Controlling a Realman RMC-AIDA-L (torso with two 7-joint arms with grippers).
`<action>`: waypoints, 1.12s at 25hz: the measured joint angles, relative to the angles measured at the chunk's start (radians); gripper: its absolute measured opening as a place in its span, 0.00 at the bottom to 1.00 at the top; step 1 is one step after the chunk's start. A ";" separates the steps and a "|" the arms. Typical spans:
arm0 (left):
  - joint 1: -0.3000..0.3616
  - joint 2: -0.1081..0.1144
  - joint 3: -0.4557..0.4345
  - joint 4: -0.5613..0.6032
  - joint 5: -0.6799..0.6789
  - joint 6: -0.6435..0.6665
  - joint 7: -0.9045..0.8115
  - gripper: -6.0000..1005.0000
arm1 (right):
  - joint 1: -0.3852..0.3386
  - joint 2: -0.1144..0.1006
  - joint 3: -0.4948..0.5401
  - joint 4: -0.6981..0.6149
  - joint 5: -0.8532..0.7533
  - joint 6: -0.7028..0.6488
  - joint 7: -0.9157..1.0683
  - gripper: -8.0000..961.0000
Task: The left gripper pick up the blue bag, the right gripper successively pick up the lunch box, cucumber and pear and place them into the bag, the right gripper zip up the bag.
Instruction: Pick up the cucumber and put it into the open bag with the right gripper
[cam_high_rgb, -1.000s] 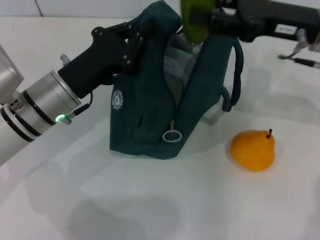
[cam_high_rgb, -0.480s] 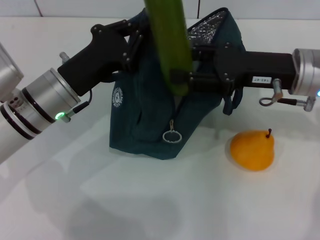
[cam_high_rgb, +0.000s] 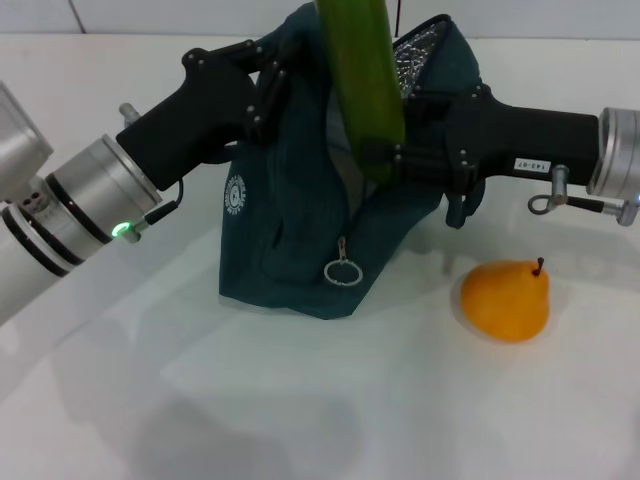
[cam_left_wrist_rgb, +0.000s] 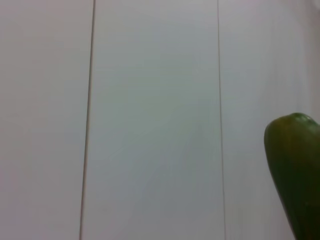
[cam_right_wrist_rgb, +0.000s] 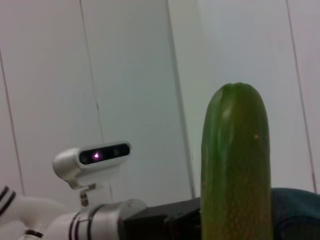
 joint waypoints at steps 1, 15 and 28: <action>-0.002 0.000 0.000 0.000 0.000 -0.003 0.002 0.06 | 0.000 0.001 -0.004 0.002 0.008 0.005 -0.010 0.72; -0.016 -0.004 -0.003 0.000 -0.005 -0.008 0.012 0.06 | -0.018 0.001 -0.168 0.016 0.180 0.087 -0.113 0.75; -0.021 -0.006 -0.003 0.000 -0.010 -0.008 0.006 0.06 | -0.028 0.001 -0.182 0.011 0.205 0.102 -0.174 0.77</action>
